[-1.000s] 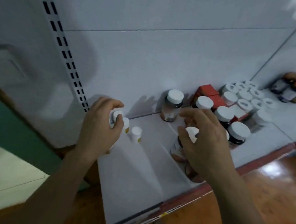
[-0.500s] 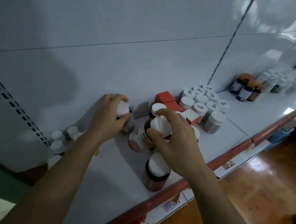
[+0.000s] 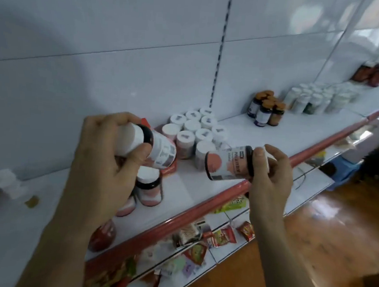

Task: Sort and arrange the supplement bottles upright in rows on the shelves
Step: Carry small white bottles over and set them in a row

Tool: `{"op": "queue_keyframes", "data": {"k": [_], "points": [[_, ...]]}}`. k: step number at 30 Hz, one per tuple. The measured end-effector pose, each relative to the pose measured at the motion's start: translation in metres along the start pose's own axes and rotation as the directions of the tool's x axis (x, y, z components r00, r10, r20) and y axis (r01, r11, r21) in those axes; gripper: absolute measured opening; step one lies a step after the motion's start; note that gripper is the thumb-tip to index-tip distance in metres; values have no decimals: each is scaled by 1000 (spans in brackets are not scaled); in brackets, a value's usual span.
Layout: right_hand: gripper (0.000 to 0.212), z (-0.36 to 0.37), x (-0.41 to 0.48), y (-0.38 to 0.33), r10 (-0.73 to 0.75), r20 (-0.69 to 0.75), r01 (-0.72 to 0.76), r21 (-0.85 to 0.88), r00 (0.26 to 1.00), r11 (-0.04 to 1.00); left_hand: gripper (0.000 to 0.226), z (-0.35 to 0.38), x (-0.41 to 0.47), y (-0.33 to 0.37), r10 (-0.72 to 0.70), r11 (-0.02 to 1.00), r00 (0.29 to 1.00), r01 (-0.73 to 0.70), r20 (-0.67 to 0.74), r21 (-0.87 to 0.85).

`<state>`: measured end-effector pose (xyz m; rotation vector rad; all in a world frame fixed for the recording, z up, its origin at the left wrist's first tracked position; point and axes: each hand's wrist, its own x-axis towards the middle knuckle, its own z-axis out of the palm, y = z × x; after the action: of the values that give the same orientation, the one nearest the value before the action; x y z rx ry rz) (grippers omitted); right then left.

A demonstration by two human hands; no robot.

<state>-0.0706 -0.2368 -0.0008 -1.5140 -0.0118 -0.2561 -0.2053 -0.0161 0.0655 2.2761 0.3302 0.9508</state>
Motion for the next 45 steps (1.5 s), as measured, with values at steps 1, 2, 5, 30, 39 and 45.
{"op": "queue_keyframes", "data": {"k": [1,2,5,30,39,45], "points": [[36,-19,8,3,-2,-30,1,-33,1000,999,36,22,3,12,17,1000,998,-18,65,3],[37,-39,16,6,-1,-60,-2,-65,998,998,37,43,5,23,38,999,991,-37,125,-5],[37,-102,44,23,-22,-153,-3,-161,988,987,38,102,14,50,100,994,959,-82,265,-78],[56,-418,485,76,-161,-348,-39,-503,924,864,46,669,200,288,-13,682,918,298,397,-668],[48,-539,696,124,-121,-291,-33,-474,949,880,51,885,258,374,82,763,896,226,437,-606],[34,-611,856,150,-85,-222,-36,-492,971,870,51,1004,308,436,-8,823,941,199,338,-532]]}}
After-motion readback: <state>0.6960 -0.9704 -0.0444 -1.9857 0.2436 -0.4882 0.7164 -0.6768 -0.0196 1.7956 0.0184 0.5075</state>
